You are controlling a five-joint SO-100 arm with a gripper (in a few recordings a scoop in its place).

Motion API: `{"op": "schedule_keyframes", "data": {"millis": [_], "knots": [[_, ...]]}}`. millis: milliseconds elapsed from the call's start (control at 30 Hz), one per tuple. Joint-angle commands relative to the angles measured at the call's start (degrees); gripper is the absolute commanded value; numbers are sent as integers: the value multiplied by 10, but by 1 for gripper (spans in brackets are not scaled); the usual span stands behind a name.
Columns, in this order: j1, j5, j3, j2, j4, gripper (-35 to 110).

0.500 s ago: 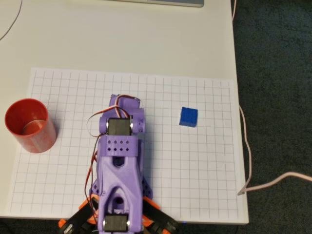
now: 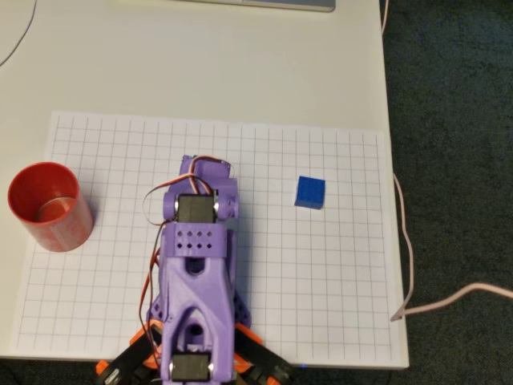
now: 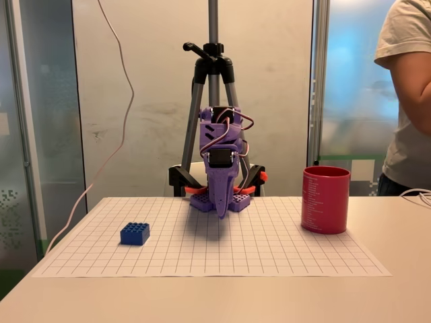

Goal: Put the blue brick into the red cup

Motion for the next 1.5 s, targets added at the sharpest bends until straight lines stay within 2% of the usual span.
{"op": "schedule_keyframes", "data": {"millis": [0,500,567,900,1033,1267,1467], "knots": [[-8,11,-4,1,-8,0],[-9,11,-4,1,-8,0],[-20,-1,-4,1,-8,4],[-9,25,-2,1,-20,0],[-11,-9,-7,1,-20,0],[48,-58,-146,-8,-18,0],[76,-96,-379,-153,6,0]]}}
